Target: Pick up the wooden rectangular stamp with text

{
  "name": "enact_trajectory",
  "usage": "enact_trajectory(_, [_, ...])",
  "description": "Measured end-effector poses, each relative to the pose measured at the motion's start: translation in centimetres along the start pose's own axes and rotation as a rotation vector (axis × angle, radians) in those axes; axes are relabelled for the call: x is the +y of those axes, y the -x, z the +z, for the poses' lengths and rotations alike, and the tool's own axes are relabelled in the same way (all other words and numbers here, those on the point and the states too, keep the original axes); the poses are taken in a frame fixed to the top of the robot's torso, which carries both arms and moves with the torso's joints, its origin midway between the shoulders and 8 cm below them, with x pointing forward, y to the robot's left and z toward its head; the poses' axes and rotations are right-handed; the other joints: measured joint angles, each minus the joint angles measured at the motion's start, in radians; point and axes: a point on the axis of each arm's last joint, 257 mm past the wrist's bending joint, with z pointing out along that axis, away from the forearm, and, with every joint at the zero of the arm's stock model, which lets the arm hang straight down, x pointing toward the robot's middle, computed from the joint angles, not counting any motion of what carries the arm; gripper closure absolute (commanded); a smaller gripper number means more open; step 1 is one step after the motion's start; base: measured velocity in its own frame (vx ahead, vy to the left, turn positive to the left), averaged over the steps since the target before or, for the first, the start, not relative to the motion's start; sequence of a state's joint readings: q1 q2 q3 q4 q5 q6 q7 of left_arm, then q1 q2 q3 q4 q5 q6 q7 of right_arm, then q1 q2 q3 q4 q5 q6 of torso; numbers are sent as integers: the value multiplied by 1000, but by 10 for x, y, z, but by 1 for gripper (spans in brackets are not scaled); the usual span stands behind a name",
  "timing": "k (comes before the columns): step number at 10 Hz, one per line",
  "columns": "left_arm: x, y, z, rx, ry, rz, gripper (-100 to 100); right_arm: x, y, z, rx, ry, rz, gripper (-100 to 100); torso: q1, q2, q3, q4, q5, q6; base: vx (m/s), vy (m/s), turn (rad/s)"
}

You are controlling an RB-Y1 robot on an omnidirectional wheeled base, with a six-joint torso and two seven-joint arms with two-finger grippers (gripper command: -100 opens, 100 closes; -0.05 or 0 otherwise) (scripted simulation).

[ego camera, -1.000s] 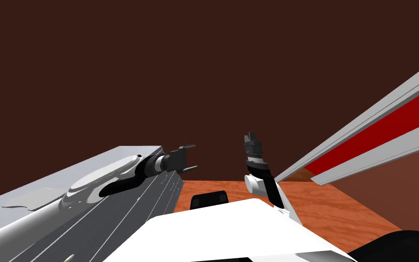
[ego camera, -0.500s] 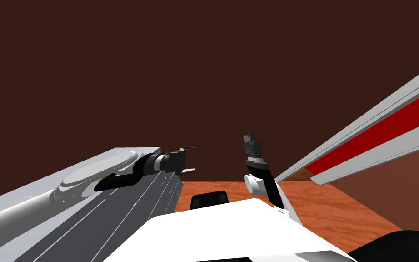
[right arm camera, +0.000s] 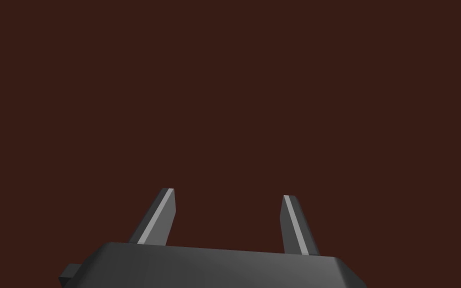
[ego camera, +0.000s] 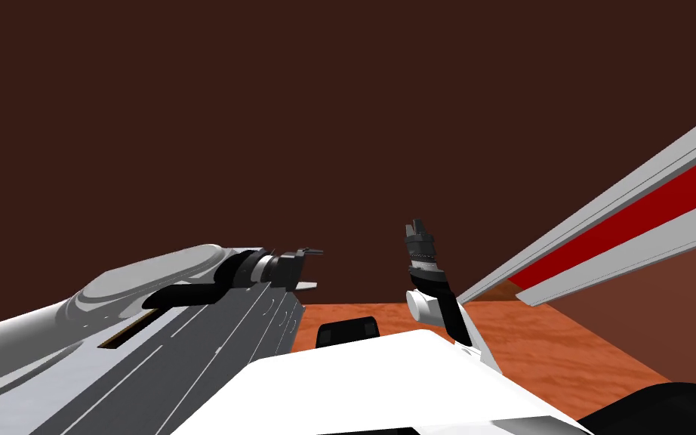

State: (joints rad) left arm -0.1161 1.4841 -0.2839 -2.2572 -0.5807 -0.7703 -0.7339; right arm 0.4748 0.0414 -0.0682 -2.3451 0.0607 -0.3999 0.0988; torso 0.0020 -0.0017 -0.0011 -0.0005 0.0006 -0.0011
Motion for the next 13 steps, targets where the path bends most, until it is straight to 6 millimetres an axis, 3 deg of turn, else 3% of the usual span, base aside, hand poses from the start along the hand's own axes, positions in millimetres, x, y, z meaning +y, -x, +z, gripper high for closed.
enact_trajectory(7, [-30,-29,-31,136,-236,251,-100,0,0,0,0,0,0,0,1,1,1,0,0,0,30,37,-4])
enact_trajectory(13, [-53,-60,-87,262,-521,510,-100,0,0,0,0,0,0,0,2,2,1,0,1,0,36,56,8])
